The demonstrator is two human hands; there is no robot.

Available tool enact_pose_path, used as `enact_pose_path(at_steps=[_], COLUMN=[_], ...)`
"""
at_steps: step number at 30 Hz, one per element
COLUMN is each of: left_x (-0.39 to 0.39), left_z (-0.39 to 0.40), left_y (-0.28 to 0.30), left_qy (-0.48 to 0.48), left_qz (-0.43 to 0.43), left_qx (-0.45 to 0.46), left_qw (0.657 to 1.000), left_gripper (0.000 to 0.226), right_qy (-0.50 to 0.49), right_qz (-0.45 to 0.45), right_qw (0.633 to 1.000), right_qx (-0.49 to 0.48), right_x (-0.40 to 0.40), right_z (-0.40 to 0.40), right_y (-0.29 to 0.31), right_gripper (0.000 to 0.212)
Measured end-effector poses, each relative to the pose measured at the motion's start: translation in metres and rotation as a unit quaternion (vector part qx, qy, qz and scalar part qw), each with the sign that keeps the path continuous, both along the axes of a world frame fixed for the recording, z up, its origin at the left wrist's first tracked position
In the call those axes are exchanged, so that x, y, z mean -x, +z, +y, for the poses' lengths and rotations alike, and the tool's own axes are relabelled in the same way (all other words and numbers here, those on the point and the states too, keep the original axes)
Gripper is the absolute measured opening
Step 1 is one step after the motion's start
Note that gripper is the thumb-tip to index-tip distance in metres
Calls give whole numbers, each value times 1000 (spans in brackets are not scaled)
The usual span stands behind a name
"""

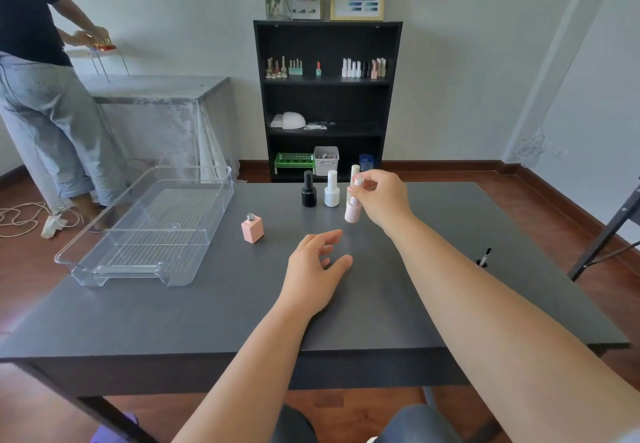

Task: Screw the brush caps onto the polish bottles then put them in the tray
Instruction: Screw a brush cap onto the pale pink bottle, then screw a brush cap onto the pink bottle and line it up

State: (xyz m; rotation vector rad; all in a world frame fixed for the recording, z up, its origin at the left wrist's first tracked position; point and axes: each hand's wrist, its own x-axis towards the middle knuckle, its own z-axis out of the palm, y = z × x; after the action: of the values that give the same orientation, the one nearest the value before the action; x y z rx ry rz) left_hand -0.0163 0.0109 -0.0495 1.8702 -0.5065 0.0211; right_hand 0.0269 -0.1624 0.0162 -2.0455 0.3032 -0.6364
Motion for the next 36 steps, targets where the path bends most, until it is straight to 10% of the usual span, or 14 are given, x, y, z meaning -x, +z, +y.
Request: enact_pose_path(at_steps=[8, 17, 26, 36], left_x=[2, -23, -54, -53], left_z=[1, 60, 70, 67], left_y=[0, 8, 10, 9], left_qy=[9, 248, 244, 222], left_qz=[-30, -165, 25, -1], left_qx=[-3, -55, -170, -214], left_qw=[1000, 953, 954, 951], left_gripper=[33, 38, 86, 57], right_qy=[-4, 8, 9, -165], right_qz=[61, 9, 2, -132], right_qw=[997, 1000, 1000, 972], right_qx=[47, 4, -27, -104], right_x=[-14, 51, 139, 210], right_z=[12, 13, 7, -28], right_y=[-26, -45, -63, -71], right_gripper=[24, 37, 25, 28])
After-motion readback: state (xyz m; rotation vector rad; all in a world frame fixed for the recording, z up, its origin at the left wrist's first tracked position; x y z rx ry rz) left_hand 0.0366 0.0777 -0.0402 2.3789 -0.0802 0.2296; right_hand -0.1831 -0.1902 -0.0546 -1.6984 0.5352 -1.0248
